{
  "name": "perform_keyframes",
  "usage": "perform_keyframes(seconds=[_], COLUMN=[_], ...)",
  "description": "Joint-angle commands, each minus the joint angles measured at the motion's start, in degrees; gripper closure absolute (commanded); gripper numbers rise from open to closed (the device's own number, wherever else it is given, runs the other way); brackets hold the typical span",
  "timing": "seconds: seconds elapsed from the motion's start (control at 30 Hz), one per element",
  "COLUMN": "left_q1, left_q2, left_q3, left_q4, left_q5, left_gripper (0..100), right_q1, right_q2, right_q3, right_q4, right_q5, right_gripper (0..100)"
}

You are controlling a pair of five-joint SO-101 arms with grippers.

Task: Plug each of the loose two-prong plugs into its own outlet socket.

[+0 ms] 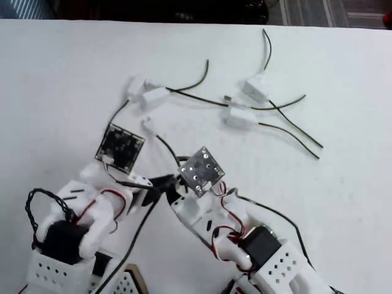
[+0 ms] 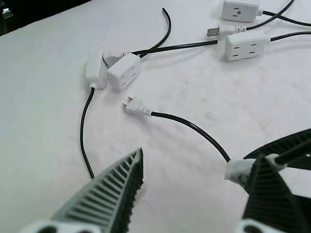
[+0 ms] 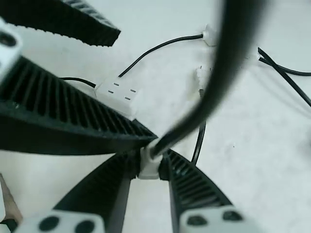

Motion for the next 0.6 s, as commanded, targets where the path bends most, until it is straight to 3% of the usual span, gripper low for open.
perform_keyframes(seconds=[0.0,0.23,0.57], left_q1=[-5.32,-22.02,-25.27], left_q2=[-0.40,1.10,29.67], left_q3=[-0.79,-5.19,-13.19], left_q4=[-1.14,1.76,4.57], left_q5=[-0.62,-13.27,-40.88], left_gripper=[65,65,66], right_q1=[-0.31,3.65,8.66], right_q2=[0.22,0.57,0.66], right_q3=[-0.88,0.26,5.01], right_q4=[-1.10,-2.24,-8.75], right_q5=[-0.26,-0.35,-0.35], right_gripper=[98.1,98.1,98.1])
